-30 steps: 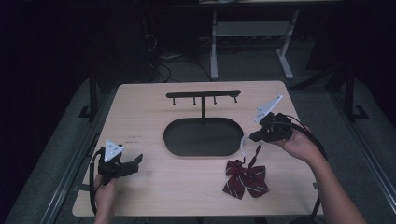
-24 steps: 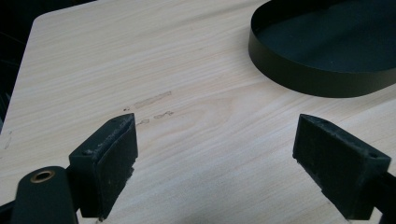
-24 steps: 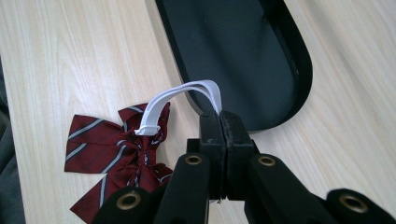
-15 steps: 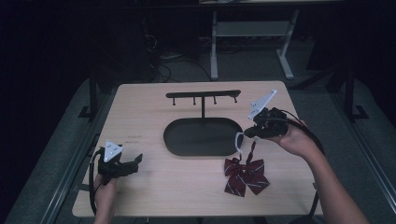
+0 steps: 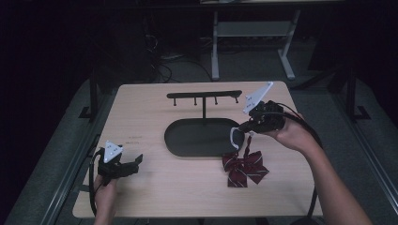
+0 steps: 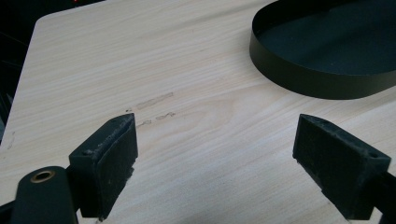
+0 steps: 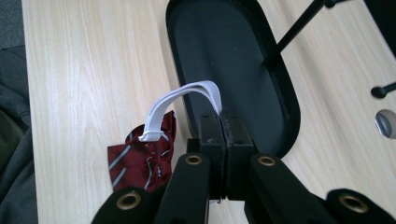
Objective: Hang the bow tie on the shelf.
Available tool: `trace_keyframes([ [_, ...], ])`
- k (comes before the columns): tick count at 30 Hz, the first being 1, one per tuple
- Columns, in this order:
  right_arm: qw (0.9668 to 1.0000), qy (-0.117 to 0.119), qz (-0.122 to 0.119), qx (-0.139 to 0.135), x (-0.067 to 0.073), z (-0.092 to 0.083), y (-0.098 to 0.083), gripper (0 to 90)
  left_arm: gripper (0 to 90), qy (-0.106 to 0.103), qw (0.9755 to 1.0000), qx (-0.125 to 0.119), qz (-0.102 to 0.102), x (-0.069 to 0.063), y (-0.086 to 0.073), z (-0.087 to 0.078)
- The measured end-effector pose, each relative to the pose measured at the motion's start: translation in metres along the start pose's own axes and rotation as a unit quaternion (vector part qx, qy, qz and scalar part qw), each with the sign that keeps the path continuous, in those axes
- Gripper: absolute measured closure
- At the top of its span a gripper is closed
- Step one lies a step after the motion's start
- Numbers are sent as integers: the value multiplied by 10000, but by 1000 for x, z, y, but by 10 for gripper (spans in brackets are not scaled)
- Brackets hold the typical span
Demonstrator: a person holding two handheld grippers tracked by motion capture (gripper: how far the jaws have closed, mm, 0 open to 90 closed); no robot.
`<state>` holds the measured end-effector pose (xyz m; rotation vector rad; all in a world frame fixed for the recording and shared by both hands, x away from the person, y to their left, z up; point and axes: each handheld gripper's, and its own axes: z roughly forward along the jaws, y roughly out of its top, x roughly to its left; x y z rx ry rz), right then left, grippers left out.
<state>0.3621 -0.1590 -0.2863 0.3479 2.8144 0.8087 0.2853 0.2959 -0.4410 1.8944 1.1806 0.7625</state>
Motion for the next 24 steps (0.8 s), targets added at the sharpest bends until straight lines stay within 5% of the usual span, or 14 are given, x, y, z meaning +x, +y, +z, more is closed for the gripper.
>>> trace_keyframes([
  [24,9996,44,-270,-111,0,-8,37,885,136,1,10000,-1,-3,0,0,0],
])
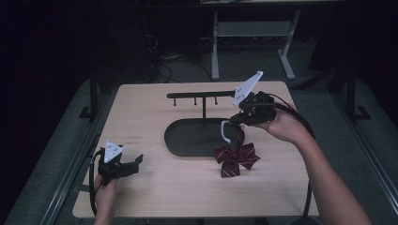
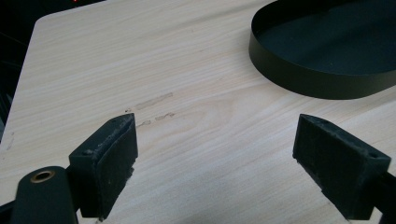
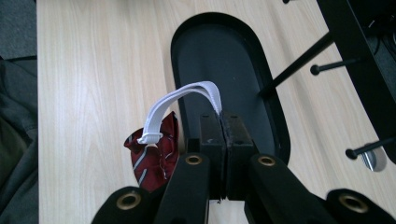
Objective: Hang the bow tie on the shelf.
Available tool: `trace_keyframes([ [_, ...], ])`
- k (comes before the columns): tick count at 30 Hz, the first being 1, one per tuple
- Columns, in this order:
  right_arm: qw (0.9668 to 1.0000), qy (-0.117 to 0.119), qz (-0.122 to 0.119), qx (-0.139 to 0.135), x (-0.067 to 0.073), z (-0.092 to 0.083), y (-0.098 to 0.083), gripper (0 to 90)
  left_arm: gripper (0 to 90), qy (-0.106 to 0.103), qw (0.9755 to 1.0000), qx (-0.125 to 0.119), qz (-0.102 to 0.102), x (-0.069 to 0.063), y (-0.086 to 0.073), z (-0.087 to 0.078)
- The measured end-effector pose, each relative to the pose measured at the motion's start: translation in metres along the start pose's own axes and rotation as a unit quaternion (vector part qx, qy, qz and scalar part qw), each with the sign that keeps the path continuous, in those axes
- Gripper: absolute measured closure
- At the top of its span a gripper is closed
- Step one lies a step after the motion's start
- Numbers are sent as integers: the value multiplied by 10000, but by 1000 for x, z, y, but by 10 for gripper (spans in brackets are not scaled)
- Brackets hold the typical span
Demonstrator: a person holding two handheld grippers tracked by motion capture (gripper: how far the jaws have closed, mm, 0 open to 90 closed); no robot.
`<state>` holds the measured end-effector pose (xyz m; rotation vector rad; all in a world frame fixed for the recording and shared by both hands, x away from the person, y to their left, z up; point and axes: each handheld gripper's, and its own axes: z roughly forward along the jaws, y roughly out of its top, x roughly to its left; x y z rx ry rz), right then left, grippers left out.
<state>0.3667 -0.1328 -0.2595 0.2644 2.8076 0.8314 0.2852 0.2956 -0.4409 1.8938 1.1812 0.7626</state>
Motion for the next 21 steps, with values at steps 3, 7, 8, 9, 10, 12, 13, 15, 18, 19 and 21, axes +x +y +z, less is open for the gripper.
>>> trace_keyframes([
  [3,10000,54,5,-19,-3,3,4,885,135,0,10000,-7,-7,1,0,0],
  [7,10000,73,-44,-23,-6,5,7,886,136,3,10000,2,-31,1,0,1],
  [8,9999,100,-26,-29,-7,5,7,885,135,2,10000,-4,-39,1,0,1],
  [9,9999,88,-54,-21,-8,5,9,885,135,2,10000,2,-39,1,0,1],
  [10,9999,103,-56,-32,-9,5,9,885,136,4,10000,0,-42,1,0,1],
  [12,9999,94,-55,-27,-11,6,12,885,135,8,10000,-9,-49,1,0,2],
  [13,9999,116,-28,-44,-11,6,14,885,135,7,10000,-1,-34,1,0,2],
  [15,9999,121,-22,-57,-13,6,16,885,135,8,10000,-4,-39,1,0,1],
  [18,9999,109,-43,-49,-15,6,22,885,135,12,10000,-24,-64,1,0,1],
  [19,9999,112,-58,-40,-16,6,23,885,136,15,10000,-23,-64,2,1,1],
  [21,9999,94,-66,-22,-17,6,26,885,135,11,10000,-16,-42,2,0,1],
])
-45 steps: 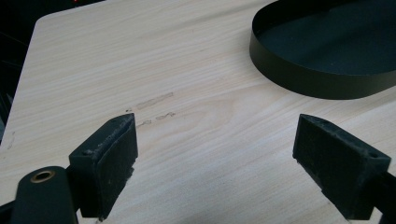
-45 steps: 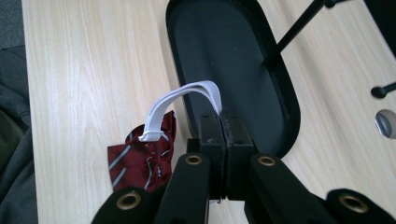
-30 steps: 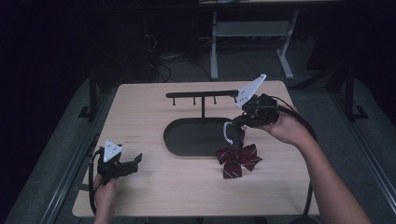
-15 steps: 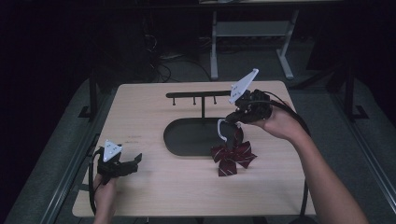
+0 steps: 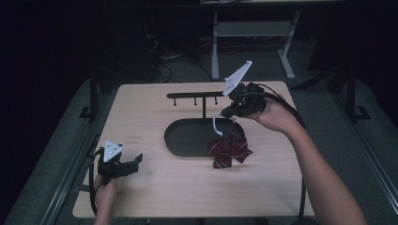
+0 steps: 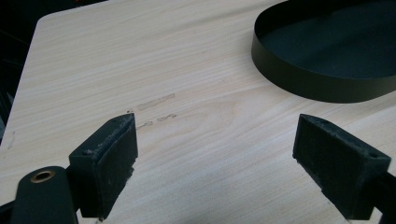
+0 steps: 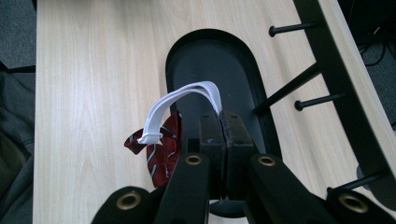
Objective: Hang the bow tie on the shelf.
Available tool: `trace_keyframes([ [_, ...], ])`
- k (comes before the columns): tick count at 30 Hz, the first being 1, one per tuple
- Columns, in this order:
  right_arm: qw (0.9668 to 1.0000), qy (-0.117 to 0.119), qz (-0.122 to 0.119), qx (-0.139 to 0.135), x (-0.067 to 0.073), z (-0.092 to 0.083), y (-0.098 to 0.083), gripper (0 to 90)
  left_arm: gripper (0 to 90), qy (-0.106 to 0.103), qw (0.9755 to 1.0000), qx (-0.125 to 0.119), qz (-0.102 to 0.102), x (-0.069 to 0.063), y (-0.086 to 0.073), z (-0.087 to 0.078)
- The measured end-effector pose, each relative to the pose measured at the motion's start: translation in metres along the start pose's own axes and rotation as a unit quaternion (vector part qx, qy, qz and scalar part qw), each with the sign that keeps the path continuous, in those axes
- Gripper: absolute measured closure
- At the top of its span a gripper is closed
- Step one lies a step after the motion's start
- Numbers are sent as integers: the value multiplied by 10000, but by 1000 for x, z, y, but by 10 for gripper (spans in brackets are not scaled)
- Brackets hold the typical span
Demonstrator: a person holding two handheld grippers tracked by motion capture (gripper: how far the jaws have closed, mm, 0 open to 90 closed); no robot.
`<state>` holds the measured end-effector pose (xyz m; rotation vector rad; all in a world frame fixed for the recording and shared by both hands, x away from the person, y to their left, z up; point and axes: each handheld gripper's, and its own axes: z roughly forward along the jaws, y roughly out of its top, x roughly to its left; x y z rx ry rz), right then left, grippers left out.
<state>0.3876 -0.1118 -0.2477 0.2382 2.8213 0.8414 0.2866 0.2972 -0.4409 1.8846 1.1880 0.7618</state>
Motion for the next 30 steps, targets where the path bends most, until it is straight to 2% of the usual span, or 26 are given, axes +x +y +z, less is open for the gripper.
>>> trace_keyframes([
  [15,10000,19,66,66,-16,7,14,885,135,-36,10000,-12,-10,0,0,2],
  [17,9999,-1,22,102,-18,7,15,885,135,-34,10000,-1,7,0,0,2],
  [21,9999,17,86,137,-20,9,19,885,135,-33,10000,19,1,1,-1,2],
  [30,9996,-26,113,244,-32,12,29,885,135,-35,10000,3,-22,2,-1,2],
])
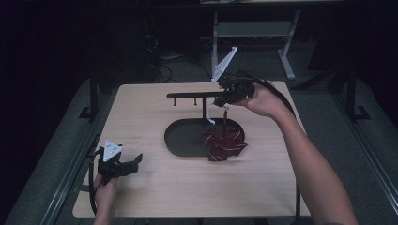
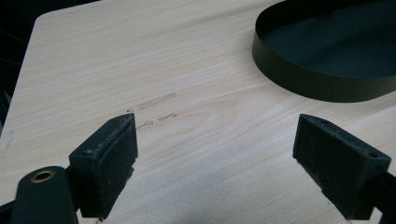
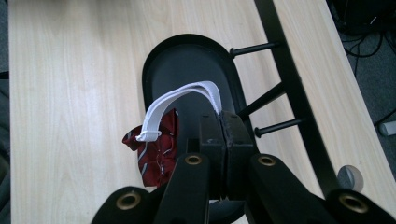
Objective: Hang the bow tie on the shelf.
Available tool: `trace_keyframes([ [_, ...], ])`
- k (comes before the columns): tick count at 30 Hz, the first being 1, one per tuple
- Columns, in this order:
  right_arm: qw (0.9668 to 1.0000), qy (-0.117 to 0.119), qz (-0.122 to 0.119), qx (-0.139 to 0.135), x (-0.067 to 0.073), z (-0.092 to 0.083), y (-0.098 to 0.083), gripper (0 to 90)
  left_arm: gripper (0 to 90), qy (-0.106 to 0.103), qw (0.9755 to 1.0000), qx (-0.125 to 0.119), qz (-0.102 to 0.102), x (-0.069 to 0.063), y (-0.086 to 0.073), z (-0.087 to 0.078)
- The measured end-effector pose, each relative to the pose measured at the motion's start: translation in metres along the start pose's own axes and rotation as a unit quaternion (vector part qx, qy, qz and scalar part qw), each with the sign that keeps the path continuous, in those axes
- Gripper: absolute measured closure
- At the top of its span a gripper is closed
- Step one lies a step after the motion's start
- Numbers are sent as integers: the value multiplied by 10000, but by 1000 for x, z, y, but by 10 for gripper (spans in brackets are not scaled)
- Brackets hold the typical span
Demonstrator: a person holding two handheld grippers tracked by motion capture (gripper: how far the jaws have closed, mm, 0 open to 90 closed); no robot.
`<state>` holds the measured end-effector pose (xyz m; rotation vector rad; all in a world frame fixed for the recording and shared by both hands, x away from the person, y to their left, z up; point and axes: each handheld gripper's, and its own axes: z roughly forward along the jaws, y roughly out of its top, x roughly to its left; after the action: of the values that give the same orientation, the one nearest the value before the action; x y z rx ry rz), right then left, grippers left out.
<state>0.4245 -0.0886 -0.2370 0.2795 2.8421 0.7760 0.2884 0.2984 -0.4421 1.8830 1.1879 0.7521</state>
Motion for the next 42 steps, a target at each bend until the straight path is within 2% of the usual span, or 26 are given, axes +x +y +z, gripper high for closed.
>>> trace_keyframes([
  [11,9997,-61,119,203,-19,7,6,884,136,-9,10000,-2,2,1,0,-1],
  [24,9992,-103,279,272,-35,16,7,884,135,-15,10000,4,9,1,0,-1],
  [31,9983,-107,469,336,-43,24,4,883,135,-10,10000,-26,-1,1,0,0],
  [42,9975,-173,544,408,-50,30,1,879,135,-9,10000,-36,-3,1,0,-1],
])
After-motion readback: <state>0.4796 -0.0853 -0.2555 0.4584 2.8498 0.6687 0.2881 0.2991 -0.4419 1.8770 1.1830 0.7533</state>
